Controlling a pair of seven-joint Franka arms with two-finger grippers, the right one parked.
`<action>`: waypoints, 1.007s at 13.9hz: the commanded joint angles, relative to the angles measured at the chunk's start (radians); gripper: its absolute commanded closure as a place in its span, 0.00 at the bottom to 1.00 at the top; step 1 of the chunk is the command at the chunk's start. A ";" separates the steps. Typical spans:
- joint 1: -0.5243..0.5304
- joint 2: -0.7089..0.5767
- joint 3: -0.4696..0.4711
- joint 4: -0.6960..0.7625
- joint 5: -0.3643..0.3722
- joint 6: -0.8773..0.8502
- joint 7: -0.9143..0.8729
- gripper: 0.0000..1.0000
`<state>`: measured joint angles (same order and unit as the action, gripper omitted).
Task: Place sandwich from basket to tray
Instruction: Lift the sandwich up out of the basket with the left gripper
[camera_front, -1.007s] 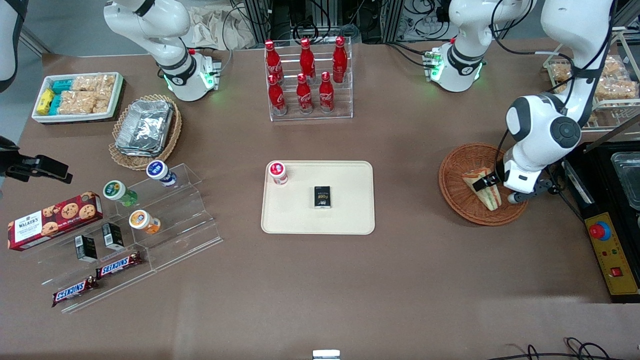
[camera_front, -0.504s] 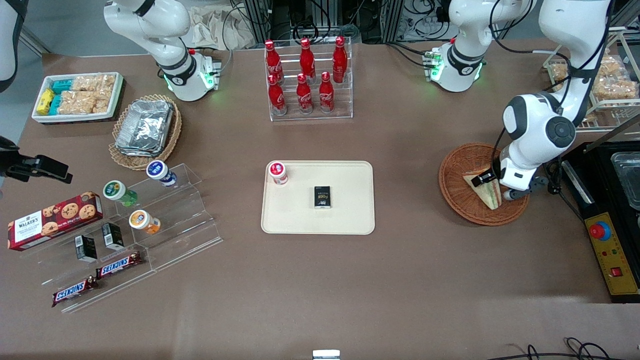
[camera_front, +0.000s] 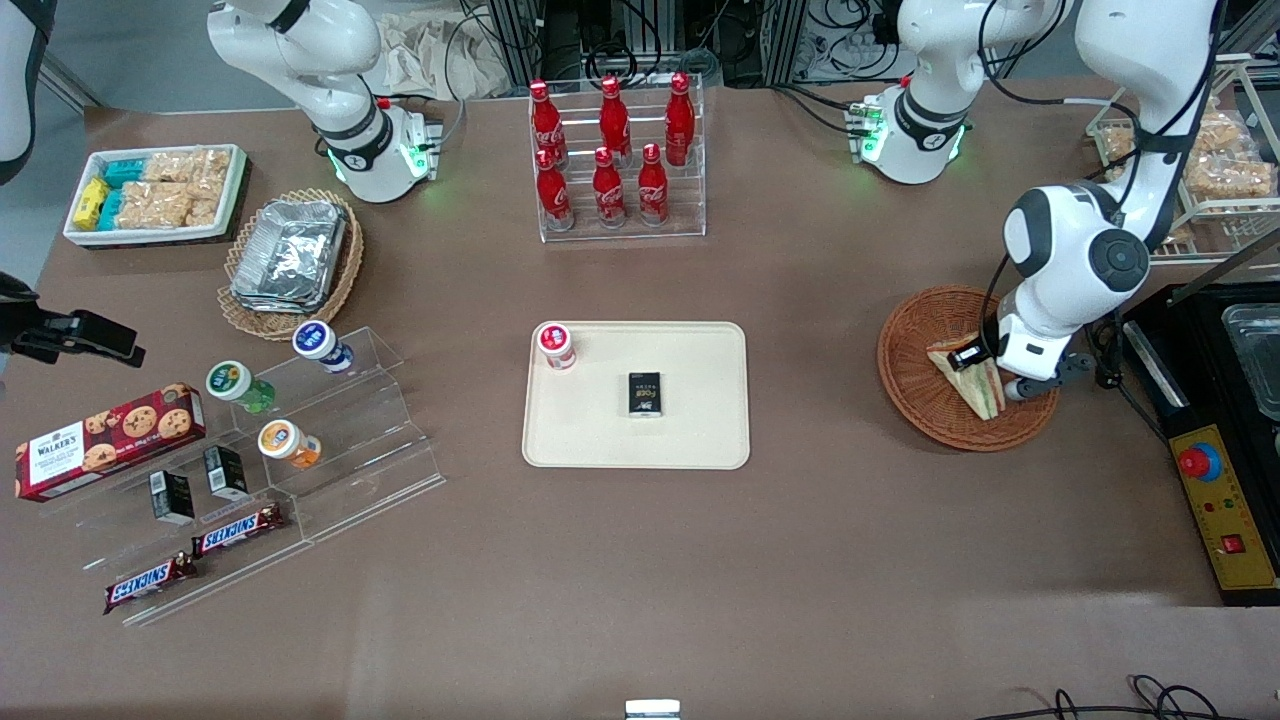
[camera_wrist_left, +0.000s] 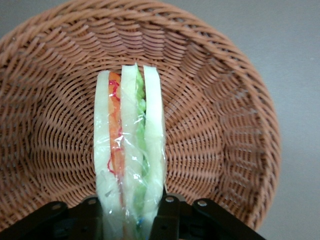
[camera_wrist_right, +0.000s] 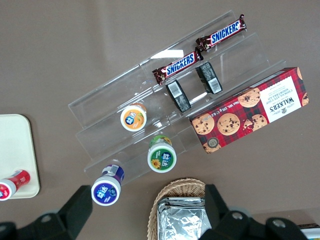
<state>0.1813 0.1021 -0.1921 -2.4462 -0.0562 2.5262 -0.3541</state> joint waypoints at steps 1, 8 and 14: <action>-0.006 -0.091 -0.024 0.071 0.004 -0.179 0.003 1.00; -0.022 -0.081 -0.101 0.537 0.001 -0.688 0.153 1.00; -0.022 -0.010 -0.303 0.696 0.004 -0.716 0.150 1.00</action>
<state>0.1575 0.0186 -0.4346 -1.8218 -0.0563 1.8352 -0.2039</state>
